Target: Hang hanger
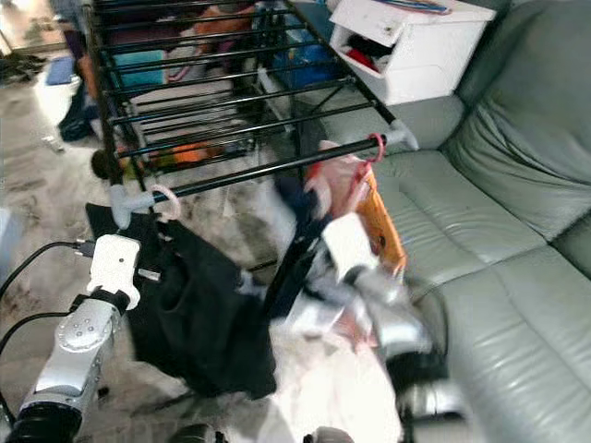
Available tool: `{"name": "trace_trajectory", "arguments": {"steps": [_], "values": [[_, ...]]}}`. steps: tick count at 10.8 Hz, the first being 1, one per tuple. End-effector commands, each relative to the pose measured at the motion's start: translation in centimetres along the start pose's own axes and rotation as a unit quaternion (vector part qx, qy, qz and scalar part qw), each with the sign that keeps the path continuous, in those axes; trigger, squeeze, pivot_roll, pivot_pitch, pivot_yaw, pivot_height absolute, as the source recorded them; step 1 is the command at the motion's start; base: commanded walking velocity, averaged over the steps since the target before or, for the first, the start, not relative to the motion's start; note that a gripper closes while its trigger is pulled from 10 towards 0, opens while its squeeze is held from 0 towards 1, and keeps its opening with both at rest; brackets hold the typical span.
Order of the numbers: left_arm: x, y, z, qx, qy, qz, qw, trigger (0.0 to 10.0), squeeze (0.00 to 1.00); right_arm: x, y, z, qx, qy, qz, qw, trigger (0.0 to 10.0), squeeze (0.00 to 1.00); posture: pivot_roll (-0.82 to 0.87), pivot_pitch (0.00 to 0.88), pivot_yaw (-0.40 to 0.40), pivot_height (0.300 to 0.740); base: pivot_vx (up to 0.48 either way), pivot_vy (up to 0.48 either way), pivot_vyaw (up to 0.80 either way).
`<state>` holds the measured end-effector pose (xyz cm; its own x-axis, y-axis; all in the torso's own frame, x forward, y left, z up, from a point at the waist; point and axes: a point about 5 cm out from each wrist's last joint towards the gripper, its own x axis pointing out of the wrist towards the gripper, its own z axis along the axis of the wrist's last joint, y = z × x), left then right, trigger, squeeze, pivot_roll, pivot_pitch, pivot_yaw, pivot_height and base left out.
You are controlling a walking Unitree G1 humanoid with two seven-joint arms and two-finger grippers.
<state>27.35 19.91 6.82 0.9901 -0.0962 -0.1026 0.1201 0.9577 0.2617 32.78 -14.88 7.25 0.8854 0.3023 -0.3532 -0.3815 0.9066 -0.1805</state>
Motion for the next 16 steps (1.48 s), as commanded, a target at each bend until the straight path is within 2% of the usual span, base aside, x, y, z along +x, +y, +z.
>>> {"name": "trace_trajectory", "arguments": {"steps": [1, 3, 5, 6, 8, 9, 14, 16], "values": [[0.2, 0.3, 0.4, 0.007, -0.002, 0.005, 1.000, 10.0, 0.00, 0.6, -0.9, 2.3, -0.003, -0.037, -0.019, 0.999, 10.0, 0.00, -0.02, 0.006, -0.014, 0.740, 0.000, 0.000, 0.00], [-0.1, 0.5, 0.4, 0.017, 0.006, 0.006, 1.000, 10.0, 0.00, 2.3, -1.0, 5.0, -0.016, -0.046, -0.001, 0.999, 10.0, 0.00, 0.01, 0.029, -0.015, 0.740, 0.000, 0.000, 0.00], [-0.9, 1.2, 0.1, 0.028, 0.017, 0.015, 0.999, 10.0, 0.00, 3.8, -0.2, 7.2, 0.008, -0.039, 0.030, 0.999, 10.0, 0.00, 0.05, 0.056, -0.027, 0.740, 0.000, 0.000, 0.00], [-1.3, 1.5, -0.1, 0.028, 0.024, 0.019, 0.999, 10.0, 0.00, 4.2, 0.4, 7.7, 0.014, -0.030, 0.046, 0.998, 10.0, 0.00, 0.06, 0.066, -0.031, 0.740, 0.000, 0.000, 0.00], [-2.2, 1.7, -0.3, 0.033, 0.035, 0.022, 0.999, 10.0, 0.00, 4.8, 1.8, 7.7, 0.011, -0.002, 0.081, 0.997, 10.0, 0.00, 0.09, 0.082, -0.044, 0.740, 0.000, 0.000, 0.00], [-2.8, 2.0, -0.3, 0.037, 0.040, 0.026, 0.998, 10.0, 0.00, 5.0, 2.0, 7.9, 0.010, 0.004, 0.082, 0.997, 10.0, 0.00, 0.11, 0.091, -0.047, 0.740, 0.000, 0.000, 0.00], [-5.0, 3.2, -0.6, 0.050, 0.074, 0.030, 0.996, 10.0, 0.00, 5.1, 0.7, 9.0, 0.046, 0.012, 0.044, 0.998, 10.0, 0.00, 0.19, 0.129, -0.053, 0.740, 0.000, 0.000, 0.00], [-5.6, 3.5, -0.6, 0.056, 0.084, 0.028, 0.995, 10.0, 0.00, 5.0, 0.7, 7.8, 0.074, 0.039, 0.038, 0.996, 10.0, 0.00, 0.21, 0.140, -0.049, 0.740, 0.000, 0.000, 0.00]]}}
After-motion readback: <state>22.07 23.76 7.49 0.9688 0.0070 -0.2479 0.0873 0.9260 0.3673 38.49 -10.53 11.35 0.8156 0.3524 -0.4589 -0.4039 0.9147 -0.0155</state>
